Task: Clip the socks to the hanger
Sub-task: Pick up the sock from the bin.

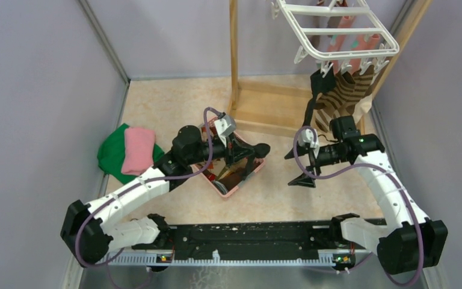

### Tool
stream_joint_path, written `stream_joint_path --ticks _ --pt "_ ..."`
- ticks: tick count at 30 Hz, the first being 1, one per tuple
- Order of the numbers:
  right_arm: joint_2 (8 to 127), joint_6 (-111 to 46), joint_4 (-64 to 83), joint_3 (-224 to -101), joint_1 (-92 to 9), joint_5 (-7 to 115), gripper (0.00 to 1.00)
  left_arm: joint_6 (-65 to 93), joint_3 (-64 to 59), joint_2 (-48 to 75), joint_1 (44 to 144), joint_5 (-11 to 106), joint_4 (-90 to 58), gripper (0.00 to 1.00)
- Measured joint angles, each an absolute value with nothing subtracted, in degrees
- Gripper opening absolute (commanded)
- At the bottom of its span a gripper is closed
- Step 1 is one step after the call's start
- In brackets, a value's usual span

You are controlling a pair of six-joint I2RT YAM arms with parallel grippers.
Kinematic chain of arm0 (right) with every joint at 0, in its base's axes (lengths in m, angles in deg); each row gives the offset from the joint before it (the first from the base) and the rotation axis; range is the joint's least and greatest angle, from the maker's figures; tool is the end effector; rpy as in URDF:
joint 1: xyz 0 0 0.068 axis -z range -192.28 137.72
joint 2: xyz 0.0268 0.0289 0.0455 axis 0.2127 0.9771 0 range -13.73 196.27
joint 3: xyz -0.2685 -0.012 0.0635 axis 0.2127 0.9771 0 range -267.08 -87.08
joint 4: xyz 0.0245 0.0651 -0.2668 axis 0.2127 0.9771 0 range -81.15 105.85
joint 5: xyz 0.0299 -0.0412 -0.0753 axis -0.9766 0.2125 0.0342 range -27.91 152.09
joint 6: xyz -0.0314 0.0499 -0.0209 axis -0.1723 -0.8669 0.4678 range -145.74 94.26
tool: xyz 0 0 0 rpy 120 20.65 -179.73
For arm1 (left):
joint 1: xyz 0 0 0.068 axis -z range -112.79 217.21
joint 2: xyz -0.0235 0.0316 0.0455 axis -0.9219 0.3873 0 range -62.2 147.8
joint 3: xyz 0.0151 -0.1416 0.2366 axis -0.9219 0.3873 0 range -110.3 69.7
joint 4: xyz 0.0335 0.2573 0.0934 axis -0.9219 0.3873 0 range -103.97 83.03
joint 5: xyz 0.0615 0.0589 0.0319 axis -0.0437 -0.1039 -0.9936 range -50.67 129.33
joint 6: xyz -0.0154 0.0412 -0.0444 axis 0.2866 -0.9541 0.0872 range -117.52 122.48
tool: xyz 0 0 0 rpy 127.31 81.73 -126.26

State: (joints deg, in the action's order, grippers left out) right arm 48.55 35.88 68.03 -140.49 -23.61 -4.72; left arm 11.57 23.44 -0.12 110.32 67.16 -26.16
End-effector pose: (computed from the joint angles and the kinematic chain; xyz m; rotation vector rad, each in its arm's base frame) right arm 0.1842 0.0816 0.2834 -1.4637 1.5285 1.0802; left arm 0.1874 -0.2058 0.3292 0.8740 1.5076 -1.0784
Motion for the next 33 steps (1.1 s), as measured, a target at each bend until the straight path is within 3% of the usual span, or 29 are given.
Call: stream_joint_path --ticks 10,19,23,26,28,31,33 --pt "48.5 48.2 77.6 -150.9 -21.5 -13.9 0.92 26.2 25.0 8.7 110.1 86.6 -50.6 0.00" --pt "49.2 42.9 69.7 -140.8 -23.5 -16.2 0.89 52.0 24.0 23.7 110.1 94.7 -87.4 0.00" --pt "49.2 37.2 64.0 -138.7 -24.6 -15.3 0.84 62.8 19.2 31.6 110.1 96.4 -94.5 0.00" --pt "49.4 33.7 60.0 -138.0 -25.7 -14.7 0.71 68.9 16.1 35.5 110.0 97.2 -95.9 0.00" --pt "49.7 32.2 58.3 -138.0 -26.3 -14.2 0.57 71.2 15.2 36.4 110.0 97.4 -96.2 0.00" --pt "49.8 30.6 56.9 -138.0 -26.8 -13.5 0.19 72.8 14.6 36.5 110.0 97.8 -97.0 0.00" --pt "49.8 30.0 56.5 -138.0 -26.9 -13.2 0.01 73.1 14.3 36.4 109.8 97.9 -97.4 0.00"
